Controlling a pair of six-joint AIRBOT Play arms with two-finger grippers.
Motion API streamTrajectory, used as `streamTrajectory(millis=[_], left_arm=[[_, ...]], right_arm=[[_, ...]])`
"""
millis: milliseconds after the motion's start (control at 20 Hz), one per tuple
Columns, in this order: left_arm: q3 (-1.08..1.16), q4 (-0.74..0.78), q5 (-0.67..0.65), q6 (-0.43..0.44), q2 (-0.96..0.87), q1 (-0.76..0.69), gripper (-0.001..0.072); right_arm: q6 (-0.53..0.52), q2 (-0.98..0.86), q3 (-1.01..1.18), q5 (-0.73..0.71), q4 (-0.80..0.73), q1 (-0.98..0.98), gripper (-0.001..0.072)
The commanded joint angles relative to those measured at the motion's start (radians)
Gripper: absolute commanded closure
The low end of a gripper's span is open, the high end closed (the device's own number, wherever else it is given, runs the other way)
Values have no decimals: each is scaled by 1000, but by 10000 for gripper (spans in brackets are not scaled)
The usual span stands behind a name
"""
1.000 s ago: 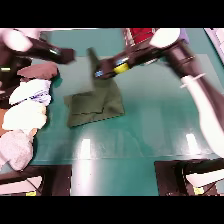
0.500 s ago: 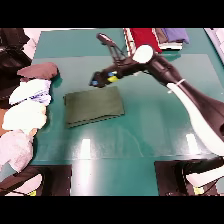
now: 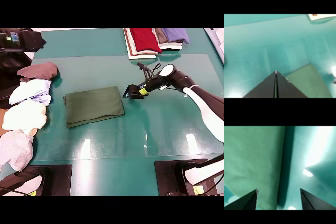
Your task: Fold the shirts.
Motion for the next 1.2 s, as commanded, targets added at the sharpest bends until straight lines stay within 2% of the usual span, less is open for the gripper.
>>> streamTrajectory(millis=[0,100,150,250,300,350,500,700,900,1150], left_arm=[[-3,-15,0,0,-19,-9,679],[-3,-15,-6,0,-21,-9,678],[-3,-15,-6,0,-21,-9,678],[-3,-21,-13,0,-21,-9,678],[-3,-35,-14,0,-21,-9,678],[-3,-45,-13,0,-21,-9,679],[-3,-26,-10,0,-21,-44,679],[-3,1,-8,0,-21,-159,679],[-3,1,10,0,-21,-223,679],[-3,-7,17,-20,-21,-227,679]], right_arm=[[-15,-121,52,4,99,47,123],[-15,-206,136,-2,146,111,124],[-15,-244,176,-2,177,135,159],[-16,-306,257,-2,206,181,345],[-17,-325,296,-2,192,200,535],[-23,-331,325,-5,174,212,690],[-17,-286,377,-25,72,192,693],[31,-88,288,-42,-134,28,693],[77,154,115,-36,-238,-284,693],[83,399,-72,-51,-288,-752,694]])
